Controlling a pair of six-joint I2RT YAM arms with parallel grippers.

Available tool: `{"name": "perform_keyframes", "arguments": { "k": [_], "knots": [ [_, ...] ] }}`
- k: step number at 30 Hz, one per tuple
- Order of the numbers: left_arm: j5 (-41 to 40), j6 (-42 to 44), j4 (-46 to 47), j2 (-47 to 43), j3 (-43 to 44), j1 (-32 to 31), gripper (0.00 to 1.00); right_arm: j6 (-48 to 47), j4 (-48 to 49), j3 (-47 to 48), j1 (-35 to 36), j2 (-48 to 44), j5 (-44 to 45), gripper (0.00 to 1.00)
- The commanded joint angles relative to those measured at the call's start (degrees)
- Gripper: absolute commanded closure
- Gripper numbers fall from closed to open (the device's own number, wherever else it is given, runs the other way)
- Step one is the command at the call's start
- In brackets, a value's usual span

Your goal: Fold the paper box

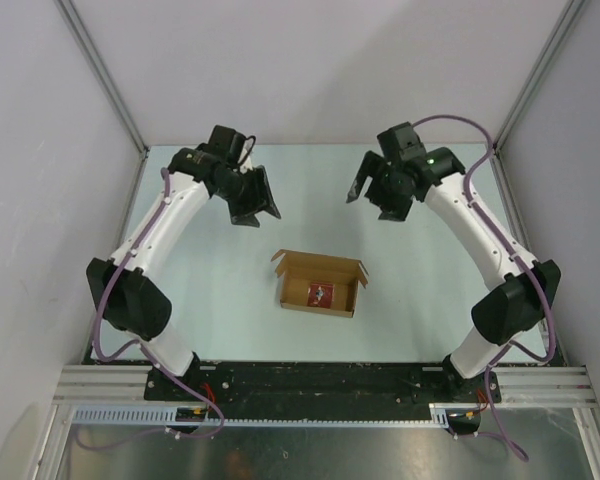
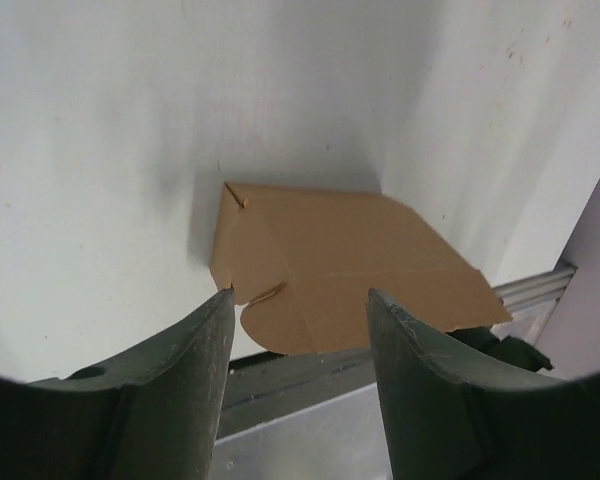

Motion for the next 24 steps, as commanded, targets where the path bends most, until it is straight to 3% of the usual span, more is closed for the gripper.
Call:
{"name": "perform_keyframes", "arguments": {
  "k": [1, 11, 24],
  "knots": [
    [3.0, -2.0, -1.4, 0.9, -2.2, -1.2, 0.39, 10.1, -4.4, -4.2, 2.7, -2.3, -1.9, 0.12],
    [2.9, -1.3, -2.4, 0.6, -6.2, -5.5, 0.38, 14.9, -5.5, -13.6, 8.7, -4.6, -1.7, 0.12],
    [0.8, -1.9, -2.3, 2.3, -8.6, -8.1, 0.36, 16.7, -2.3, -18.5, 9.9, -3.7, -1.2, 0.12]
  ]
}}
